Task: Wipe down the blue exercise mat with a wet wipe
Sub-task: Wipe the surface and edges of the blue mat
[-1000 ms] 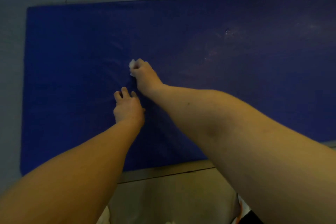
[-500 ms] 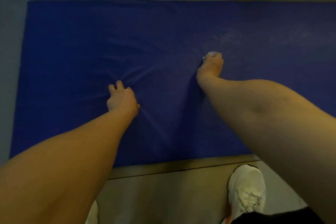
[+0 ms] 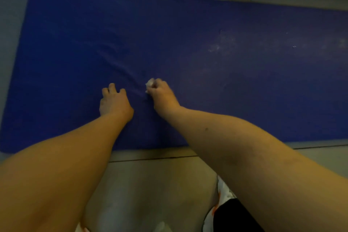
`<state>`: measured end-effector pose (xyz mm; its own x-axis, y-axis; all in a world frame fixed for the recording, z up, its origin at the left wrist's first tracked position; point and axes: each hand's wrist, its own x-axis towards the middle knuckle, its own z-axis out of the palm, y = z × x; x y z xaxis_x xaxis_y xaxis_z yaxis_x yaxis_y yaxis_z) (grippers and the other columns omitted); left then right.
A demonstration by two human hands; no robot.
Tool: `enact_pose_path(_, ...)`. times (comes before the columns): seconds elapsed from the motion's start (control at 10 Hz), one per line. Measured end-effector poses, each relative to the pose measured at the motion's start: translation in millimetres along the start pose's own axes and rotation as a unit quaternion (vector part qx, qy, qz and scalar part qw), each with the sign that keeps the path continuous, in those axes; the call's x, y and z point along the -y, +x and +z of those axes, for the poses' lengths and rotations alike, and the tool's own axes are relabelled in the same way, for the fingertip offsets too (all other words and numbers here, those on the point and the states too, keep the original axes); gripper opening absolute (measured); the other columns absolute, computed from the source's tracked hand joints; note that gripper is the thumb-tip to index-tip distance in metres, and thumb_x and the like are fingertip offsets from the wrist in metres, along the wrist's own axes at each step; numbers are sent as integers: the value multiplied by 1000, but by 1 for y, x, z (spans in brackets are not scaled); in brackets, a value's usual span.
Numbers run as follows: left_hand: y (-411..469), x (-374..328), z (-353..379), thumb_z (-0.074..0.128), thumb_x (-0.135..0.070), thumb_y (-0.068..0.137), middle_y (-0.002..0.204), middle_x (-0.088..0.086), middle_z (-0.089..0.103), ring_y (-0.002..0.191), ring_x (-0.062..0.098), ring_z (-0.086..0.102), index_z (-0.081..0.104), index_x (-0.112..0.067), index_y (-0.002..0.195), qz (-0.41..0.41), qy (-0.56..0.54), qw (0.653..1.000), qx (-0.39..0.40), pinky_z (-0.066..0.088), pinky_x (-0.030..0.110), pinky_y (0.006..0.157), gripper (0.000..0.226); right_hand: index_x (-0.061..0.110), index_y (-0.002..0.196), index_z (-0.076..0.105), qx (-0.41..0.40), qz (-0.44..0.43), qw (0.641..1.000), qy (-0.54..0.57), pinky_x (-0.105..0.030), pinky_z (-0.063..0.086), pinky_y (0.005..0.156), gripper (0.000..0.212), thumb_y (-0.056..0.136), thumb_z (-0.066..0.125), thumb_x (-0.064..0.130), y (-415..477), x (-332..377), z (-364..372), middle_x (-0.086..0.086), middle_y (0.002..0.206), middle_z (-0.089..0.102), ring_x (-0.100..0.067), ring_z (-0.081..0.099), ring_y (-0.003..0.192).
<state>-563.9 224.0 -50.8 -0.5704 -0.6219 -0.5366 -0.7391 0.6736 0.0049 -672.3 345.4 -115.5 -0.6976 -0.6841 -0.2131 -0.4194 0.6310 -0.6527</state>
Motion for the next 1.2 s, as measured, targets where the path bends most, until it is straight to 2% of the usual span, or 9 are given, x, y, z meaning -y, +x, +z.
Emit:
enact_pose_path(0.1,-19,-6,5,59,-22,94,160,11,12,141,35,23,44,-12,142,-4,-11,1000,19,41,47,105,51,23,103,70,-51,23,989,-134,-44,48,95,24,88,55,12,-20,-54,-55,-14,115,60,-31,57,107)
enact_pose_path(0.3,-46,-22,23,49,-23,97,156,9,20,136,33,26,48,-12,139,7,-32,997,77,43,48,101,44,9,130,57,-160,266,933,-183,-32,42,91,29,100,56,11,-53,-123,-126,-14,135,48,-28,47,113)
enact_pose_path(0.4,-56,-22,30,47,-20,97,157,8,18,136,32,26,48,-11,140,11,-32,995,89,42,47,102,44,13,119,62,-98,196,966,-135,-25,37,88,30,91,62,2,-68,-69,-70,-8,129,49,-18,44,98)
enact_pose_path(0.5,-67,-19,36,44,-17,99,159,9,18,139,34,25,47,-10,144,20,-24,994,102,42,46,106,46,13,103,65,-60,98,991,-75,-36,43,94,16,92,59,2,-93,-18,-16,-7,118,53,-20,52,99)
enact_pose_path(0.6,-78,-11,37,47,-14,100,150,13,38,130,32,42,48,-11,143,-1,-69,993,97,49,44,100,44,9,116,68,37,68,997,21,-34,43,102,27,90,65,0,-106,18,24,-9,128,54,-24,49,118)
enact_pose_path(0.8,-102,3,3,49,-12,100,149,18,43,116,33,58,28,-10,156,-89,-304,946,67,53,40,89,59,1,101,71,51,236,904,354,-22,53,88,20,95,56,-11,-105,81,-30,-18,129,65,-25,62,123)
enact_pose_path(0.9,-108,-4,-32,56,-18,97,140,20,54,115,37,62,42,-10,150,-91,-466,878,65,56,44,92,55,2,108,71,63,247,876,411,-29,61,76,29,94,48,-9,-105,108,-73,-22,111,70,-29,68,93)
enact_pose_path(1.0,-124,-19,-74,67,-28,93,112,17,70,102,34,69,70,-10,116,-47,-553,831,26,58,48,91,30,2,99,68,50,225,887,401,-21,52,49,28,94,44,-11,-103,125,-110,-18,94,68,-24,65,80)
enact_pose_path(1.2,-190,-40,-150,77,-23,87,97,10,71,89,23,69,64,-16,85,35,-585,810,-28,59,39,88,15,2,120,67,-1,149,969,199,-21,48,58,29,92,62,8,-122,164,-200,-8,98,64,-17,57,76)
